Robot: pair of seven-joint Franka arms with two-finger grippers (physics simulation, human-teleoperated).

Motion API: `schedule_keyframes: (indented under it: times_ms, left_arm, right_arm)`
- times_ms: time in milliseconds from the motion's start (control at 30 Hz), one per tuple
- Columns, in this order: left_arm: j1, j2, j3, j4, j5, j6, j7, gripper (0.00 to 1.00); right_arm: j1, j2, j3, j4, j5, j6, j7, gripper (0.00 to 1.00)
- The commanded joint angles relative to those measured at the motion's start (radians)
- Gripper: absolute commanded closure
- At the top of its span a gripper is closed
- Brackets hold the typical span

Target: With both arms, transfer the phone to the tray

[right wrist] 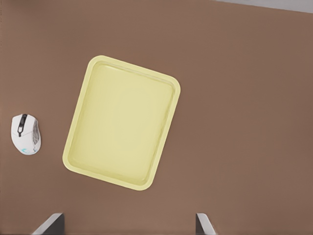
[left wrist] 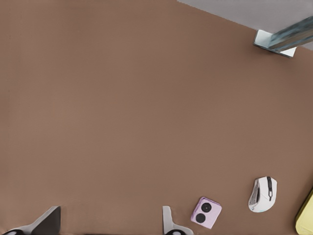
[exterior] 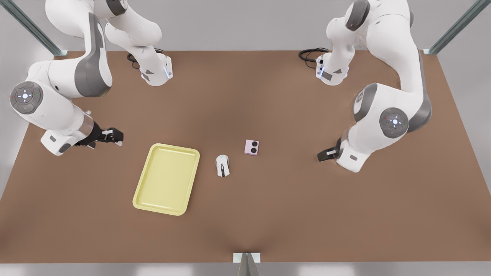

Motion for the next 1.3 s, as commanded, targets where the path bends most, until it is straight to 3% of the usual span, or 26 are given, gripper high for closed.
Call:
schedule_keyframes:
  times_ms: [0, 33, 100, 133, 167, 333, 500, 567, 900, 967, 1067, 1267]
  left_arm:
    - [0.049, -0.121, 0.070, -0.144, 0.095, -0.183, 0.613, 0.00]
    - [0.030, -0.157, 0.100, -0.225, 0.097, -0.150, 0.609, 0.00]
    - [0.030, -0.132, 0.097, -0.169, 0.097, -0.207, 0.613, 0.00]
    - [0.030, -0.160, 0.092, -0.169, 0.100, -0.234, 0.610, 0.00]
    - [0.024, -0.132, 0.069, -0.062, 0.071, -0.239, 0.602, 0.00]
    - [0.024, -0.128, 0.057, -0.065, 0.023, -0.237, 0.606, 0.00]
    - [0.024, -0.114, 0.057, -0.068, 0.008, -0.230, 0.614, 0.00]
    - [0.024, -0.106, 0.057, -0.070, 0.008, -0.230, 0.617, 0.00]
    - [0.024, -0.100, 0.057, -0.070, 0.008, -0.228, 0.617, 0.00]
    - [0.024, -0.100, 0.057, -0.070, 0.008, -0.228, 0.617, 0.00]
    - [0.024, -0.100, 0.057, -0.070, 0.008, -0.230, 0.617, 0.00]
    - [0.024, -0.099, 0.057, -0.070, 0.008, -0.228, 0.617, 0.00]
  right_arm:
    - [0.087, 0.047, 0.001, 0.003, -0.008, 0.058, 0.022, 0.00]
    - [0.134, 0.077, 0.001, 0.005, -0.016, 0.092, 0.022, 0.00]
    - [0.271, 0.129, -0.003, 0.000, -0.059, 0.138, 0.083, 0.00]
    - [0.321, 0.152, -0.005, 0.000, -0.057, 0.161, 0.216, 0.00]
    - [0.403, 0.207, -0.006, 0.002, -0.057, 0.230, 0.393, 0.00]
    - [0.564, 0.414, 0.005, 0.048, -0.059, 0.412, 0.922, 0.00]
    - [0.681, 0.690, 0.000, 0.394, -0.054, 0.432, 1.307, 0.00]
    - [0.699, 0.747, 0.001, 0.444, -0.057, 0.446, 1.419, 0.00]
    - [0.696, 0.811, 0.003, 0.419, -0.059, 0.451, 1.419, 0.00]
    - [0.674, 0.752, 0.017, 0.261, -0.054, 0.534, 1.368, 0.00]
    - [0.661, 0.719, 0.035, 0.171, -0.057, 0.544, 1.341, 0.00]
    - [0.630, 0.730, 0.120, 0.146, -0.045, 0.636, 1.292, 0.00]
